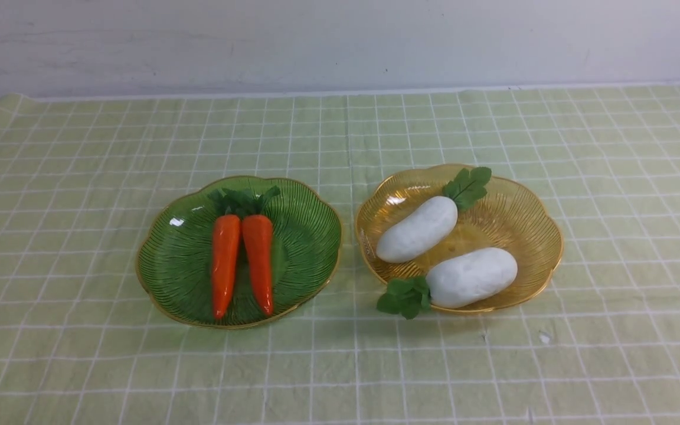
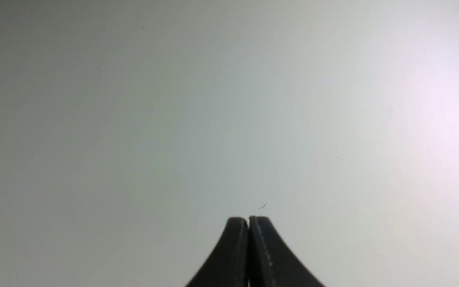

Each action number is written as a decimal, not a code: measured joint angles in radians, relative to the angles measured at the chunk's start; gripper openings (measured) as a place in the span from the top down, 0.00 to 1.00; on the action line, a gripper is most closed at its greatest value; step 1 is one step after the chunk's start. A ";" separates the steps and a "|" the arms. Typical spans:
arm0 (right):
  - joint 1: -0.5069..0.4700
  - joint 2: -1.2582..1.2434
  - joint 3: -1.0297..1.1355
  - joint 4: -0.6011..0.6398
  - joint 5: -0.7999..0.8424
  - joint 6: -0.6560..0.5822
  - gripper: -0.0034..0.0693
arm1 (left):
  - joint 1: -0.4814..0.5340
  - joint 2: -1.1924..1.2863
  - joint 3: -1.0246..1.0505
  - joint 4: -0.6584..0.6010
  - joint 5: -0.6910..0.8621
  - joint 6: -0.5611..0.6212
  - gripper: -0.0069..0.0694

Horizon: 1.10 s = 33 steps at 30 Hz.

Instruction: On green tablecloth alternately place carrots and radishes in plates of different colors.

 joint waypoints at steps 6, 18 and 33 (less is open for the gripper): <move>0.000 0.000 0.000 -0.017 0.025 -0.078 0.97 | 0.000 0.000 0.000 0.000 0.000 0.000 0.92; -0.195 -0.026 0.259 -0.058 0.532 -0.209 0.97 | 0.000 0.000 0.000 0.000 0.000 0.000 0.92; -0.227 -0.026 0.302 -0.033 0.558 -0.131 0.97 | 0.000 0.000 0.000 0.000 -0.001 0.000 0.92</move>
